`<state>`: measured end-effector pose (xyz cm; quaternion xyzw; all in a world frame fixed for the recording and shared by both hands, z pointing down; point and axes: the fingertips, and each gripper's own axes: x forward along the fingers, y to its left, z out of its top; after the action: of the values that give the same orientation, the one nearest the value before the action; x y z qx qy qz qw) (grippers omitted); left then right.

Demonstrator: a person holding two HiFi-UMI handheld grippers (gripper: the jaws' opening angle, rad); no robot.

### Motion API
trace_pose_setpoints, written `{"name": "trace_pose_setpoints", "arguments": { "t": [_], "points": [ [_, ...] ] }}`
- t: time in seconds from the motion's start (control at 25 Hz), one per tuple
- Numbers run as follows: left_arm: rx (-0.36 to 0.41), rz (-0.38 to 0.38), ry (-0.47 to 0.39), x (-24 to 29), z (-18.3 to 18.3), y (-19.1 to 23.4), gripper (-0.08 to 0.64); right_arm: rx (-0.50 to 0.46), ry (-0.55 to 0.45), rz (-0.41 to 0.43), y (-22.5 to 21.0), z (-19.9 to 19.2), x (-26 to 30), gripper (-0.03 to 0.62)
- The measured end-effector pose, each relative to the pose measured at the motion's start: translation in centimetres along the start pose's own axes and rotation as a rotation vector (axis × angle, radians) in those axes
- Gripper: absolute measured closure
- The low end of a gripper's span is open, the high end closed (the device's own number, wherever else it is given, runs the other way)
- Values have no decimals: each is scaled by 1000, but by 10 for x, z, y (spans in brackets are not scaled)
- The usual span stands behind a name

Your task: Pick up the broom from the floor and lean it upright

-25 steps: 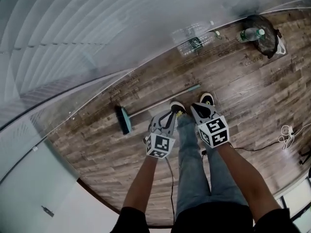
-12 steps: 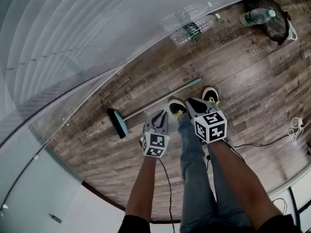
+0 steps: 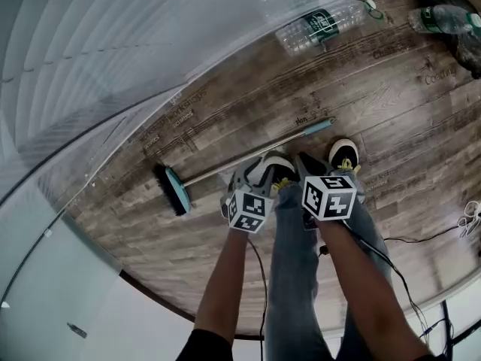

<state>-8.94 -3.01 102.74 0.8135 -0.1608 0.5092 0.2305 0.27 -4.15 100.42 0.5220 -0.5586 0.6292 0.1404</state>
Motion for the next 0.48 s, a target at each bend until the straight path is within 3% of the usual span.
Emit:
{"name": "trace_pose_setpoints", "arguments": {
  "t": [0.12, 0.2, 0.32, 0.48],
  "points": [
    [10, -1, 13, 33, -13, 10, 437, 9, 39, -19, -21, -16, 36, 559],
    [20, 3, 20, 53, -21, 17, 436, 69, 68, -29, -31, -24, 54, 458],
    [37, 4, 51, 77, -36, 21, 436, 154, 67, -68, -48, -35, 74, 457],
    [95, -8, 105, 104, -54, 23, 436, 199, 55, -116, -71, -53, 99, 457]
  ]
}}
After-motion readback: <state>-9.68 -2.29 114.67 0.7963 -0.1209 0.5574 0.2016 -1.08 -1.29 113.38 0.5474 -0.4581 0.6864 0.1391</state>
